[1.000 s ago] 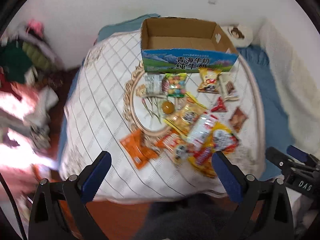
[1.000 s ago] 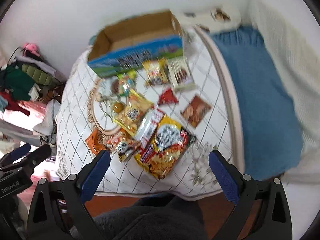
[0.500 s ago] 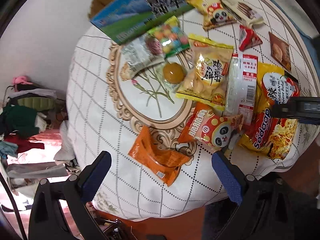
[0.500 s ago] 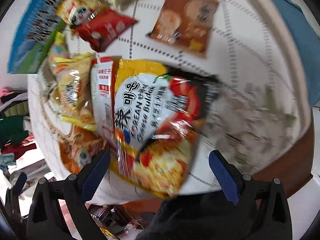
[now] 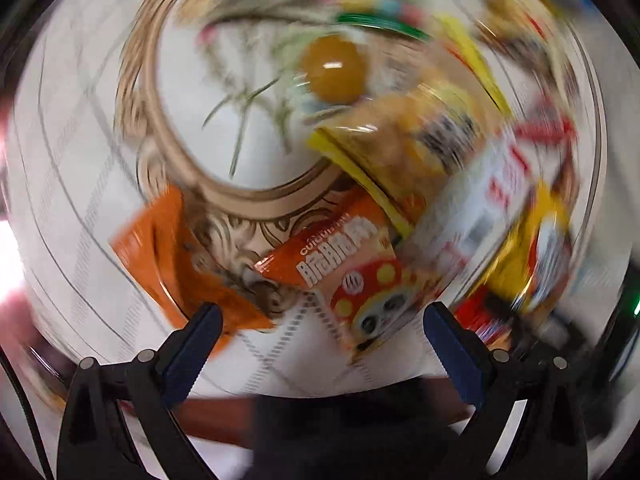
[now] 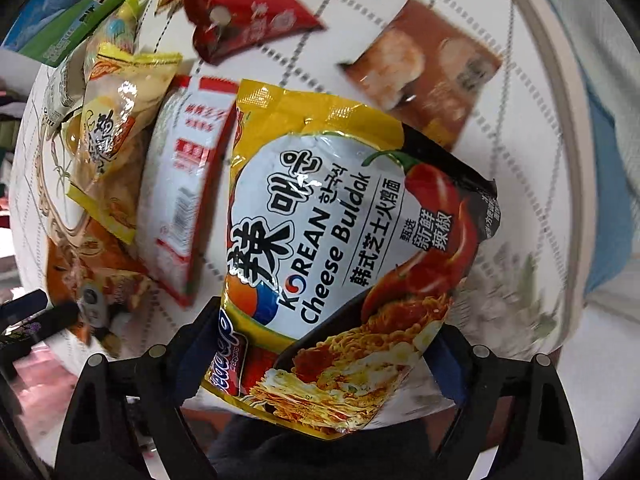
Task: Organize snacks
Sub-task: 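Grasp the orange CUICUIJIAO bag with left tool while right tool grasps the Buldak noodle pack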
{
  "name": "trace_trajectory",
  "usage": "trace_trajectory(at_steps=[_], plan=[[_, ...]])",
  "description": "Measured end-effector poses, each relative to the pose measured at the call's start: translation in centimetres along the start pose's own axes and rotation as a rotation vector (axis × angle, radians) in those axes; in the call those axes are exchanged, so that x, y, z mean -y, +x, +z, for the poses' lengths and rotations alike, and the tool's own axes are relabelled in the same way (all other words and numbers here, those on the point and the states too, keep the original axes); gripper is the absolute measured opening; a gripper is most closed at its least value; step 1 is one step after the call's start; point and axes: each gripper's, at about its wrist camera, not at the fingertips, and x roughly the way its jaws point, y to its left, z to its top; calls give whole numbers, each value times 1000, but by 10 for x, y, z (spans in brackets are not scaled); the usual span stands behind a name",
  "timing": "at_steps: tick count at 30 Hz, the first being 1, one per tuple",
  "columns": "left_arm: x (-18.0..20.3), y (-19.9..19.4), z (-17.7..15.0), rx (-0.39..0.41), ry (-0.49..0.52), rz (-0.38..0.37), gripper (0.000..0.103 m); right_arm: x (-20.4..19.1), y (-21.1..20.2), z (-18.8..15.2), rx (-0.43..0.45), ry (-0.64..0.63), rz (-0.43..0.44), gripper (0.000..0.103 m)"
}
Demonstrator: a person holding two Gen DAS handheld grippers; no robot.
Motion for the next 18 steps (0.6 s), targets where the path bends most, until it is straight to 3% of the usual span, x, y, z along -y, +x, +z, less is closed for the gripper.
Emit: trace_trajectory(at_steps=[3,5,6,8,12,14,16,18], plan=[[-15,12,9,-31,-181,-141,102,-5,-2,-3,5,-6,-6,92],[-15,21,15,-30,-222,-169,83,-9,0,-4,-3,-7,-7,93],[-10,27,18,-30,-216,-157,77,-10,0,-6,-7,-4,-3,93],[1,37,20,-26,-154,-103,51,-7,1,-3,0,16,15,93],[22,42,14,31,49,50,49,10,-6,11,17,95,66,99],[30,43,7,64,141,134,49,9,-2,18,11,107,49,99],[30,48,5,62,163,151,49,0,1,23,-6,64,10,99],[26,53,5,48,138,127,49,-14,0,27,18,-21,-22,90]])
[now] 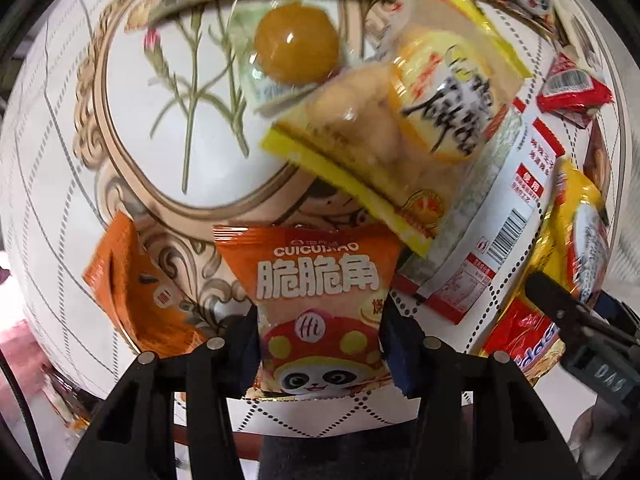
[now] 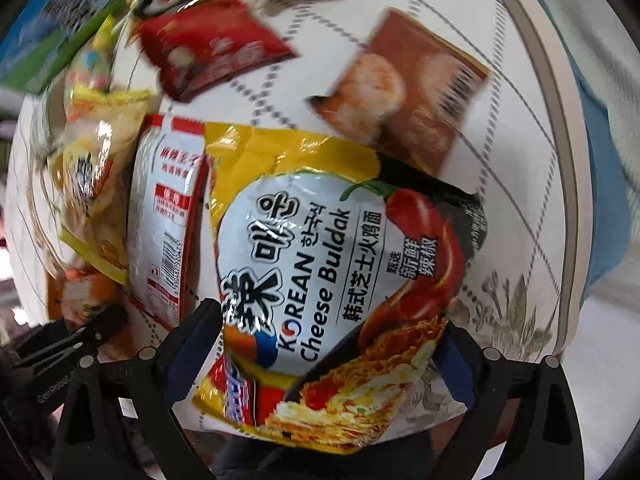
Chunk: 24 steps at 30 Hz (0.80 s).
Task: Organize snacks
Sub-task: 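Grasp the orange CUICUIJIAO bag with left tool while right tool grasps the Buldak noodle pack, then carry both packets into the cardboard box and open both tools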
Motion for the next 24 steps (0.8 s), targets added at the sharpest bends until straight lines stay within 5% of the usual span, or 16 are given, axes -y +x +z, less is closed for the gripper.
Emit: trace_trajectory(at_steps=[5,15,24], plan=[[-11,18,-2,-1,-68,-66,51,-42,-7,-9,38,-338,-140,87],[-15,20,-2,24,-73,-103,52,-22,3,3,-17,-79,-63,90],[-5,14,-18,67,-40,-85,48,-25,8,11,20,-84,-90,89]])
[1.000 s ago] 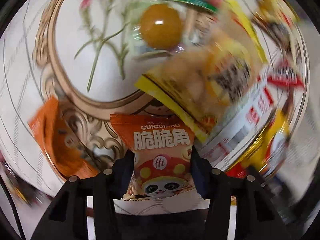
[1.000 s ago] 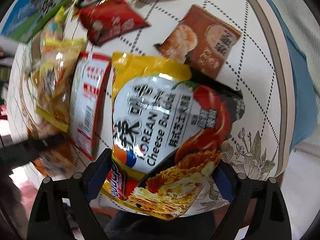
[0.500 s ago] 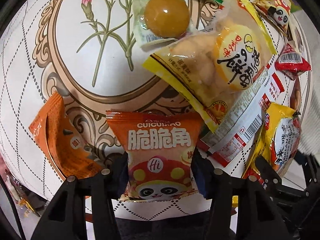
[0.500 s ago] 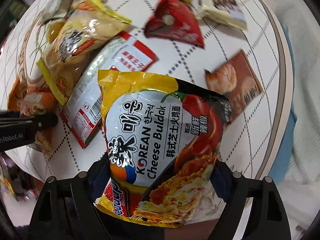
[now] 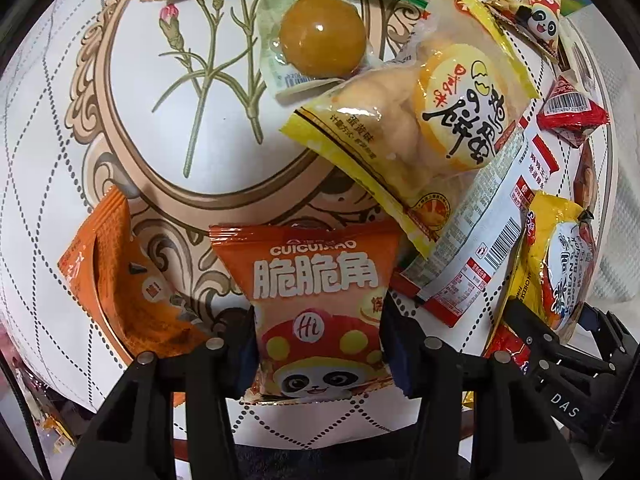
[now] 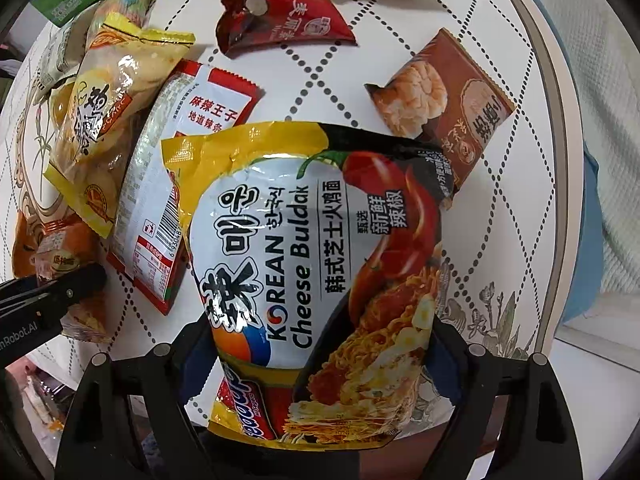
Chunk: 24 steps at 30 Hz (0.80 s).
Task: Organize snacks
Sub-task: 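Carry both packets into the cardboard box and open both tools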
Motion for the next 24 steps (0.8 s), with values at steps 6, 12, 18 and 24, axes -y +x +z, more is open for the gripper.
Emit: trace_trajectory(at_steps=[6,12,18,24], plan=[[15,-18,-12,34,30,37,43,-13,-20,-30,39,-14,23,85],[26,-57,-29,93,65,70,43,-13,-43,-42,94,-45,96,85],[46,-109,-34,181,110,52,43,-11,-90,-45,171,-67,187,85],[59,-180,1,295,110,-39,43,-6,-161,-8,291,-72,295,85]])
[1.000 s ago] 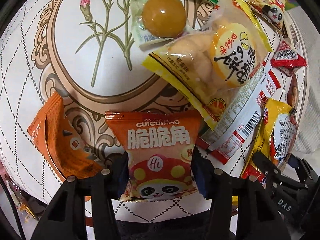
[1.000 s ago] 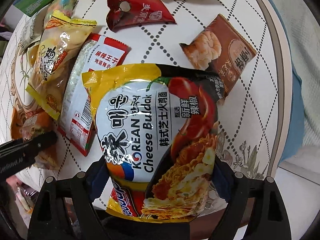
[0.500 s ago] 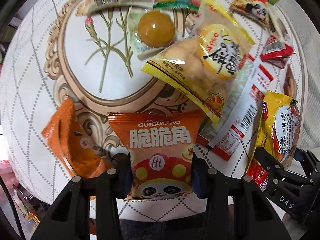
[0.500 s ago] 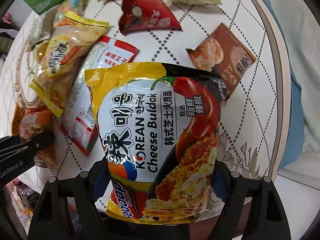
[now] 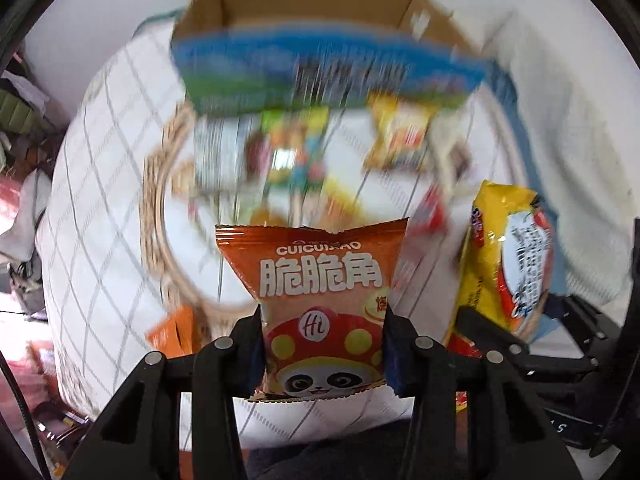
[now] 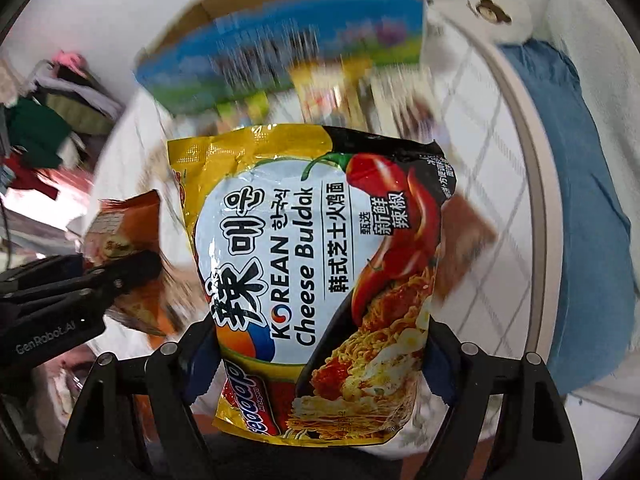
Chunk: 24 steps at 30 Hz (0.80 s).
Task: Organize snacks
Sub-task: 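Carry both packets into the cardboard box and open both tools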
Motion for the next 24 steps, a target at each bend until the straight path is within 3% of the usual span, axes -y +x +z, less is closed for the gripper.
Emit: trace_trajectory(at_steps=[5,11,14,18,20,24], plan=[[2,-40,91,98,-10,-56,43,-5,-41,87,118,-25,63,85],[-5,-37,215,152,12,-7,43,-23,-35,211,173,-70,59,85],[-14,-5,270,107,11,19,43,-31,10,268,122,-76,38,85],[-26,50,312,10,9,31,43,-27,66,321,24,-89,-10,85],[-30,74,325,-38,1,61,43,-21,91,340,-30,-84,-26,85],[-33,111,338,-113,-9,53,43,-14,142,359,-123,-81,-56,85]])
